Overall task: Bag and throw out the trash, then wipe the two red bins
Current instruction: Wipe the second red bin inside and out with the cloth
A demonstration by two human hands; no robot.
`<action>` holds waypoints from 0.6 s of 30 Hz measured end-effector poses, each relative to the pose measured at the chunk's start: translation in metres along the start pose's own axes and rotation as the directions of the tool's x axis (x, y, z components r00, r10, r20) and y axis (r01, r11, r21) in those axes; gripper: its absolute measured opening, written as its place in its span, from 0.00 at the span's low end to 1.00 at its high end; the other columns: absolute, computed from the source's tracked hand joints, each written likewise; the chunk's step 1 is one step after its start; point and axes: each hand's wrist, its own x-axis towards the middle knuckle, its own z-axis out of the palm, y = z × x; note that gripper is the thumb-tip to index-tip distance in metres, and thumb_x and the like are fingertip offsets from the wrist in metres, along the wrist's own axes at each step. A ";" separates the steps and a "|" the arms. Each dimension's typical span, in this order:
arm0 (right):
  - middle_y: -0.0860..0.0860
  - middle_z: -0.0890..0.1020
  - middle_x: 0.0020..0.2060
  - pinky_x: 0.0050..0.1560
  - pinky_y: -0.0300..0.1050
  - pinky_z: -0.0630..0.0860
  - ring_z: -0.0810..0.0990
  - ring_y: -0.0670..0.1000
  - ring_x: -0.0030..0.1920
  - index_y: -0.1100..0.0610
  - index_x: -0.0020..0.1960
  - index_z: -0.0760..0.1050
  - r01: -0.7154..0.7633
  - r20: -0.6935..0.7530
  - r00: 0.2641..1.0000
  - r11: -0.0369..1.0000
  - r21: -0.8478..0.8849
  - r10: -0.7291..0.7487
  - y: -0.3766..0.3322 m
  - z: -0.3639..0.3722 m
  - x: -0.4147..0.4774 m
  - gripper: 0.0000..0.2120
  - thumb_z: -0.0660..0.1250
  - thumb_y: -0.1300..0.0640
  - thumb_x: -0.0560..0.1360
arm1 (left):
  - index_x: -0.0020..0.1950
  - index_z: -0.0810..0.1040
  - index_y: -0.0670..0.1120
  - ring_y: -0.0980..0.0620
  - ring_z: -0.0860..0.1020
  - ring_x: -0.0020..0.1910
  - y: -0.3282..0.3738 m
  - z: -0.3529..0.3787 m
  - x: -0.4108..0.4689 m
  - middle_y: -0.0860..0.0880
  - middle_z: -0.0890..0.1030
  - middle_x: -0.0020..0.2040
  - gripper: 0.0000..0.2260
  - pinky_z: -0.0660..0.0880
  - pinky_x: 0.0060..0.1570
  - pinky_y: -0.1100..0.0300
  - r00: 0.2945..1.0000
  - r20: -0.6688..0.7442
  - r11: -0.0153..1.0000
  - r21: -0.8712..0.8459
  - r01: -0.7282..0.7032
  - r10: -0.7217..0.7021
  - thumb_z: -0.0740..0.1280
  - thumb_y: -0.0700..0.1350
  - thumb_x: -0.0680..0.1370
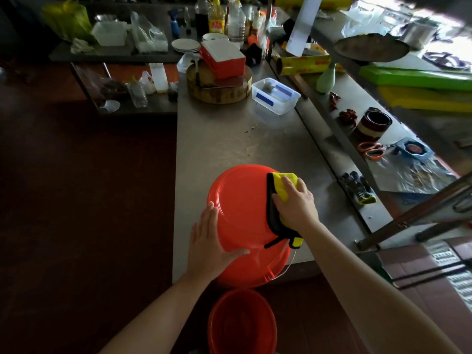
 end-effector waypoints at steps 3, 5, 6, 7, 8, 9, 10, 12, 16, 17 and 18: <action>0.54 0.66 0.76 0.68 0.58 0.70 0.64 0.60 0.75 0.44 0.77 0.67 0.065 -0.066 0.996 0.991 0.117 -0.058 0.003 -0.002 -0.003 0.26 0.66 0.50 0.80 | 0.83 0.44 0.50 0.52 0.47 0.81 -0.001 -0.001 -0.001 0.54 0.42 0.83 0.61 0.60 0.74 0.37 1.000 0.011 1.000 -0.016 0.009 -0.009 0.65 0.81 0.62; 0.54 0.69 0.75 0.68 0.60 0.70 0.66 0.60 0.74 0.47 0.75 0.70 0.145 -0.112 0.985 0.984 0.100 -0.133 0.005 -0.002 -0.008 0.24 0.64 0.57 0.80 | 0.83 0.42 0.51 0.53 0.46 0.81 0.000 -0.001 -0.001 0.55 0.41 0.82 0.61 0.60 0.74 0.36 0.999 0.021 0.999 -0.022 0.025 -0.025 0.65 0.81 0.62; 0.54 0.69 0.75 0.68 0.62 0.69 0.66 0.60 0.75 0.48 0.75 0.71 0.190 -0.124 0.975 0.981 0.047 -0.183 0.005 0.000 -0.011 0.24 0.64 0.59 0.80 | 0.83 0.41 0.52 0.53 0.46 0.81 0.000 -0.001 -0.001 0.56 0.40 0.82 0.61 0.60 0.75 0.36 0.999 0.023 0.999 -0.021 0.027 -0.026 0.65 0.81 0.62; 0.54 0.70 0.75 0.69 0.63 0.68 0.66 0.61 0.75 0.48 0.74 0.73 0.241 -0.130 0.962 0.971 -0.007 -0.240 0.003 0.003 -0.015 0.23 0.64 0.60 0.80 | 0.83 0.41 0.52 0.54 0.45 0.81 0.000 -0.001 -0.001 0.56 0.40 0.82 0.61 0.59 0.75 0.37 0.999 0.023 0.999 -0.023 0.026 -0.025 0.65 0.81 0.62; 0.54 0.71 0.75 0.69 0.63 0.67 0.67 0.61 0.74 0.48 0.73 0.74 0.300 -0.130 0.944 0.953 -0.039 -0.303 -0.002 0.006 -0.019 0.23 0.66 0.59 0.79 | 0.83 0.41 0.51 0.53 0.45 0.81 0.000 0.000 0.000 0.56 0.39 0.82 0.61 0.59 0.75 0.37 1.000 0.021 0.999 -0.028 0.023 -0.023 0.65 0.81 0.62; 0.54 0.72 0.74 0.70 0.62 0.67 0.69 0.61 0.74 0.48 0.72 0.75 0.361 -0.119 0.924 0.931 -0.048 -0.365 -0.009 0.010 -0.021 0.22 0.67 0.59 0.79 | 0.83 0.42 0.51 0.53 0.46 0.81 0.000 0.000 0.000 0.55 0.40 0.82 0.61 0.59 0.75 0.38 1.000 0.016 0.999 -0.033 0.018 -0.017 0.65 0.81 0.62; 0.54 0.72 0.74 0.71 0.61 0.67 0.70 0.61 0.73 0.47 0.72 0.76 0.415 -0.093 0.904 0.908 -0.054 -0.418 -0.019 0.015 -0.023 0.21 0.68 0.58 0.79 | 0.83 0.43 0.50 0.52 0.46 0.81 0.000 0.001 0.000 0.55 0.40 0.82 0.61 0.60 0.75 0.38 1.000 0.007 0.999 -0.035 0.009 -0.009 0.65 0.81 0.63; 0.51 0.70 0.76 0.73 0.58 0.64 0.67 0.58 0.75 0.44 0.73 0.73 0.491 0.003 0.870 0.865 -0.103 -0.493 -0.042 0.025 -0.024 0.21 0.65 0.55 0.81 | 0.83 0.44 0.49 0.52 0.47 0.81 -0.002 0.001 0.000 0.53 0.41 0.83 0.61 0.60 0.75 0.39 1.000 -0.008 0.999 -0.035 -0.012 0.011 0.66 0.80 0.63; 0.47 0.68 0.77 0.74 0.55 0.60 0.63 0.54 0.77 0.43 0.75 0.70 0.621 0.139 0.784 0.767 -0.162 -0.605 -0.085 0.041 -0.012 0.21 0.61 0.53 0.82 | 0.83 0.46 0.49 0.52 0.51 0.81 -0.003 0.004 0.001 0.50 0.49 0.83 0.61 0.61 0.75 0.41 1.000 -0.030 0.999 -0.051 -0.006 0.004 0.67 0.80 0.62; 0.47 0.69 0.76 0.74 0.54 0.61 0.64 0.54 0.76 0.43 0.74 0.71 0.629 0.153 0.778 0.759 -0.170 -0.610 -0.092 0.041 -0.007 0.21 0.62 0.54 0.82 | 0.83 0.47 0.49 0.52 0.51 0.81 -0.003 0.005 0.001 0.50 0.50 0.83 0.61 0.61 0.75 0.41 0.999 -0.034 0.999 -0.043 -0.002 0.000 0.67 0.80 0.62; 0.46 0.71 0.75 0.73 0.52 0.61 0.65 0.53 0.76 0.44 0.74 0.72 0.623 0.158 0.782 0.761 -0.182 -0.602 -0.098 0.041 0.000 0.21 0.62 0.54 0.81 | 0.83 0.47 0.49 0.52 0.51 0.81 -0.004 0.005 0.001 0.50 0.50 0.83 0.61 0.61 0.75 0.41 0.999 -0.037 0.999 -0.032 0.002 -0.003 0.67 0.81 0.62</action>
